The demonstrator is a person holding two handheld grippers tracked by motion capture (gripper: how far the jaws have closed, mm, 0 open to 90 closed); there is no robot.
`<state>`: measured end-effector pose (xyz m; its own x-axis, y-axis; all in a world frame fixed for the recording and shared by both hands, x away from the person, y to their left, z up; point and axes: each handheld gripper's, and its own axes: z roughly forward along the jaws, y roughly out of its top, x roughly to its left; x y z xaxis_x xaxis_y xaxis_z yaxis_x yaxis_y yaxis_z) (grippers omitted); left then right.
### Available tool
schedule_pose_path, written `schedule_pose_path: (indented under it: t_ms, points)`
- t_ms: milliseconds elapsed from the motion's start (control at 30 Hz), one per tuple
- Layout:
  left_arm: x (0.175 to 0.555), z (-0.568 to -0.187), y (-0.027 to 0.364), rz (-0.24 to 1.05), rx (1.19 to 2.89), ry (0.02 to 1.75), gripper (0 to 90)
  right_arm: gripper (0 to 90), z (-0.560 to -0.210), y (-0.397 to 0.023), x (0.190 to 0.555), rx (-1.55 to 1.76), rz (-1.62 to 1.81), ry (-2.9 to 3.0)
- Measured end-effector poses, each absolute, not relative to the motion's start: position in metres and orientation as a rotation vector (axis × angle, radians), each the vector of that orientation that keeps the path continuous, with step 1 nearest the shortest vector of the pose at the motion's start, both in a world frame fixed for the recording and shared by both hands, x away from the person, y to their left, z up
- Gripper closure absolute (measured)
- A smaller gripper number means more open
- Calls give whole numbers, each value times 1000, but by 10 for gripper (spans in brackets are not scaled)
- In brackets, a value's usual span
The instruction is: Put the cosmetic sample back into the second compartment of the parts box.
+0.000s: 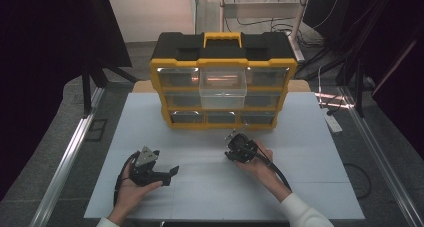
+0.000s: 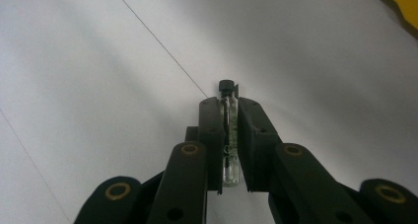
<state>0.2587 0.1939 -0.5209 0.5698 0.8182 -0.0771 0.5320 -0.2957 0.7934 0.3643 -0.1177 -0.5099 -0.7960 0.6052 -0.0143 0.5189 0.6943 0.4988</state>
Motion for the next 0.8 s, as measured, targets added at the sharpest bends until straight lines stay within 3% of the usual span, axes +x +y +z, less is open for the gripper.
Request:
schedule_pose_path:
  t_ms: [800]
  points:
    - [258, -520, 195, 439, 1972, 1082, 73, 817, -484, -137, 362, 921, 896, 2654]
